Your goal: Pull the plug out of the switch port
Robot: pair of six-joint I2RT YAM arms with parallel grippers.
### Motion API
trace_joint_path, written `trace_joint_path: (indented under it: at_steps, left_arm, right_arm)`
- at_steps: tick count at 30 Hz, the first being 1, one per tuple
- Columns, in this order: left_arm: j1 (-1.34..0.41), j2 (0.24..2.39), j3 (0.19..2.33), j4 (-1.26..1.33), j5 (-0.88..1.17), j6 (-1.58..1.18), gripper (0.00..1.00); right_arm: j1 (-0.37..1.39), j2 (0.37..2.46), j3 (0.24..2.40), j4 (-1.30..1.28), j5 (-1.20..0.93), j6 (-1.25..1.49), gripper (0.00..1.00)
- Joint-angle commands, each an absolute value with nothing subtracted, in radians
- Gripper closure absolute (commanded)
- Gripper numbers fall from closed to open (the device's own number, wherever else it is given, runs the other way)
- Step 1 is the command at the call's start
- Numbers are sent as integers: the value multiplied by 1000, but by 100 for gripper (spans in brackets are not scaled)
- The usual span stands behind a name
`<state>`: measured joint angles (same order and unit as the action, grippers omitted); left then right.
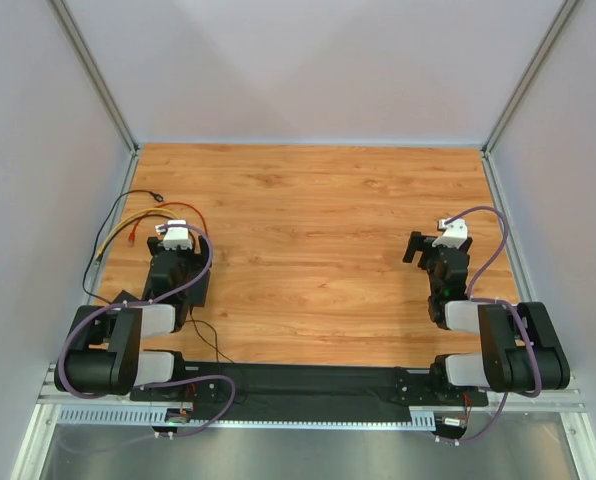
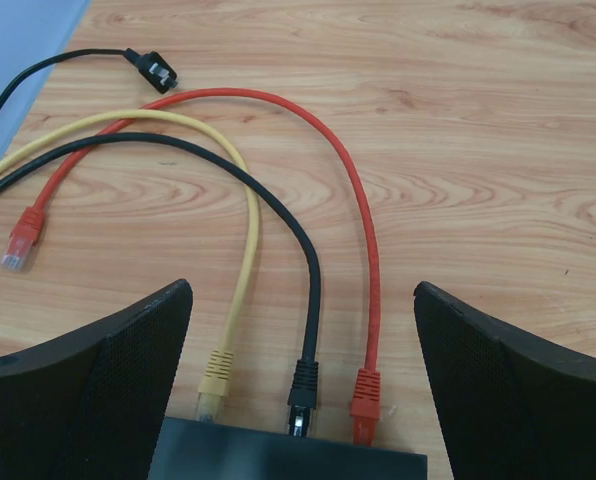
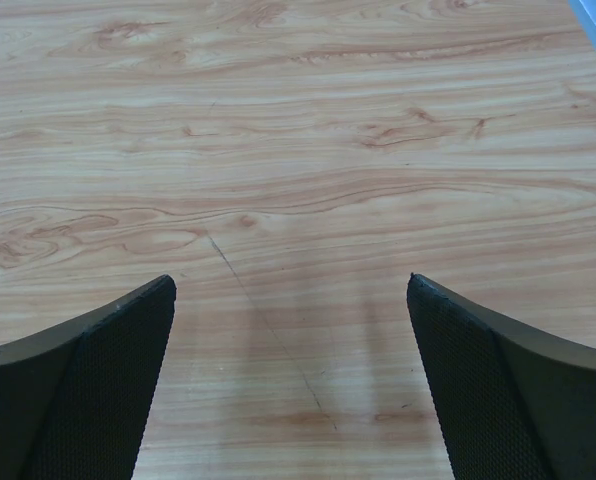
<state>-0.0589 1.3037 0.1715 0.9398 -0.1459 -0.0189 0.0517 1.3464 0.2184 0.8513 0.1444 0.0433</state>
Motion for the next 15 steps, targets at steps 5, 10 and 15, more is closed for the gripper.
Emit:
trace_joint_path:
  at_steps: [5,10,15]
  left_arm:
    - [-54,1295,196,997,-146,6,0]
    - [-54,1289,199,996,-117,18,0]
    - [-55,1140,310,660,-157,-29,0]
  right_arm:
    - [57,1350,249,914,175,21,0]
    - [61,1338,236,934,228,25,0]
    - [109,1179,346,668,279,5,0]
